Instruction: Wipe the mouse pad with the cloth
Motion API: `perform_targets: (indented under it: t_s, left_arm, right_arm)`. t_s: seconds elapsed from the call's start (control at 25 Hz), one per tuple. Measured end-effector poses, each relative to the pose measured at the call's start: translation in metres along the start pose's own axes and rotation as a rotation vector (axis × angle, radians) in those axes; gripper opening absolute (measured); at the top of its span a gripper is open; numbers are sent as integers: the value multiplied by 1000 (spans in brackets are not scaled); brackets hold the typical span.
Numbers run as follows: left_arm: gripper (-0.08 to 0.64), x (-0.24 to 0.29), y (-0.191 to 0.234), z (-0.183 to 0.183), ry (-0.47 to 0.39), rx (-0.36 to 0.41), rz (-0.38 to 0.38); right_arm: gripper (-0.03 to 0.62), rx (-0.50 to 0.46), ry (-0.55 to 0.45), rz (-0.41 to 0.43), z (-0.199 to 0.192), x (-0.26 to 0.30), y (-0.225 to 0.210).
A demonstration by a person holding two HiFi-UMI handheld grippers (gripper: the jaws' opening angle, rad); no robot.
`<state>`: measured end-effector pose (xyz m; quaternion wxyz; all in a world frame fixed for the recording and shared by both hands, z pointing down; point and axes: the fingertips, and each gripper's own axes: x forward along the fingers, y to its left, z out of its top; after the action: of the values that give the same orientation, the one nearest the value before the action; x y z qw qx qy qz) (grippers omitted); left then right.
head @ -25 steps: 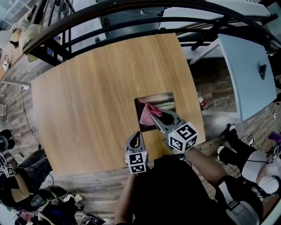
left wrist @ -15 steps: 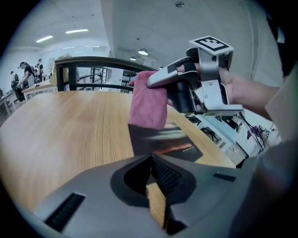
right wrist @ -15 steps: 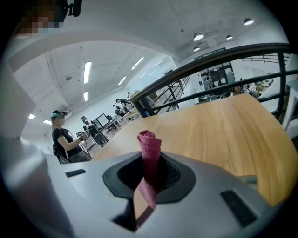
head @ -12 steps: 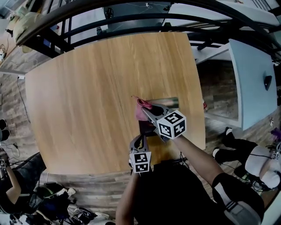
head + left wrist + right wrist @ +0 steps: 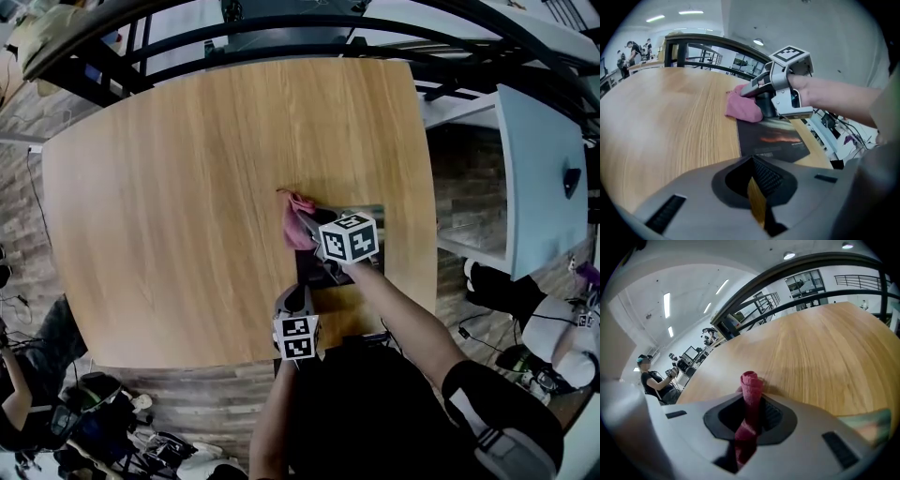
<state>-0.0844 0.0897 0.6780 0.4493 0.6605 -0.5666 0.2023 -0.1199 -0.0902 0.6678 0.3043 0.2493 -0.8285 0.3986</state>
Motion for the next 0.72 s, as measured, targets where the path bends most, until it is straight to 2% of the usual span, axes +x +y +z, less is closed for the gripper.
perform_targets:
  t_s: [0.44,0.72]
  left_arm:
    - [23,-2,2,0,20,-21,20]
    - [23,-3,-4,-14,32,-19,46]
  right_arm:
    - [66,-93,16,-54,1,4,-9]
    - [66,-106,0,-95,0,-18,-32]
